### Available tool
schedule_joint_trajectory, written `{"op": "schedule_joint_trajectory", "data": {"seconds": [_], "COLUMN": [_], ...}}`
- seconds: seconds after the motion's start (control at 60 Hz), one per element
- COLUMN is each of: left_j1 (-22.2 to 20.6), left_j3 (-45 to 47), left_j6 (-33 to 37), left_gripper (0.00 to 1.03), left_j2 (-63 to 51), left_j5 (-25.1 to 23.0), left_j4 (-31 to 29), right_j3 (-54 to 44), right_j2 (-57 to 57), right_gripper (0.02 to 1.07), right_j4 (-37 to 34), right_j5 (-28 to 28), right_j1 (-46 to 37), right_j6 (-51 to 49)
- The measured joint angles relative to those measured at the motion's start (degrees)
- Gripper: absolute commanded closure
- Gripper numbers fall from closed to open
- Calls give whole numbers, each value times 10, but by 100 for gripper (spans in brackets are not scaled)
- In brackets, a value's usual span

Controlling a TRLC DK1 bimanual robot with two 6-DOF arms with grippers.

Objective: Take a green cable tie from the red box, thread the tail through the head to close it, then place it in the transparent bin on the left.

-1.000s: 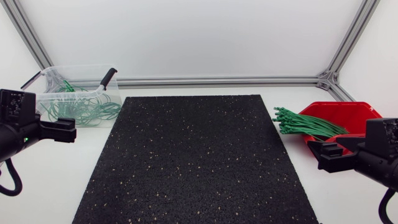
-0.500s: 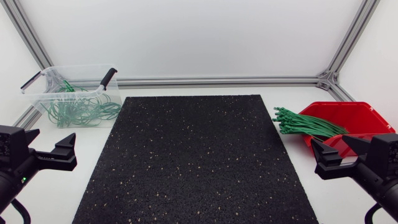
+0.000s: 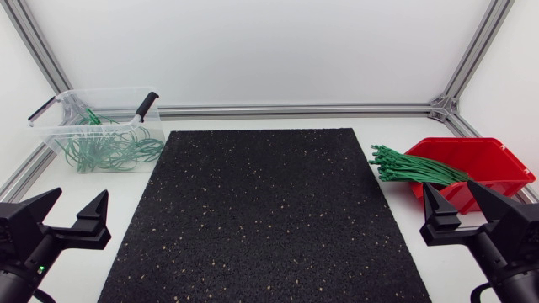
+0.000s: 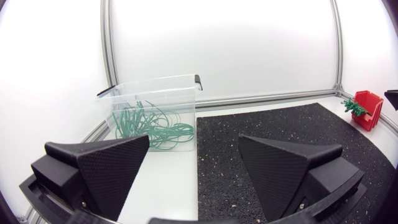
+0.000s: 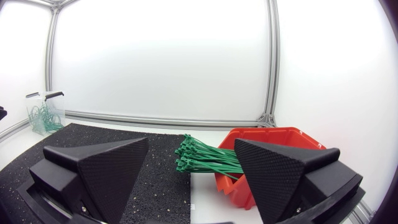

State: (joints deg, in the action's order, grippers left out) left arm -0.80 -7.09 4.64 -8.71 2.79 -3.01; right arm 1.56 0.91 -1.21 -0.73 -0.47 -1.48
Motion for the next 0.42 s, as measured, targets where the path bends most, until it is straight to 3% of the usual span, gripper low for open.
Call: {"op": "schedule_joint_trajectory", "data": {"seconds": [0.417], "left_j1": [4], "left_j3": [47], "left_j6": [-32], "left_gripper": [4], "left_j2": [83], "left_j5": [-24], "left_j4": [33], "right_j3": [-2], "right_j2": [-6], "right_gripper": [6], "right_j4": [2], "right_j5": [5], "right_j1": [1], "right_j6": [2]}}
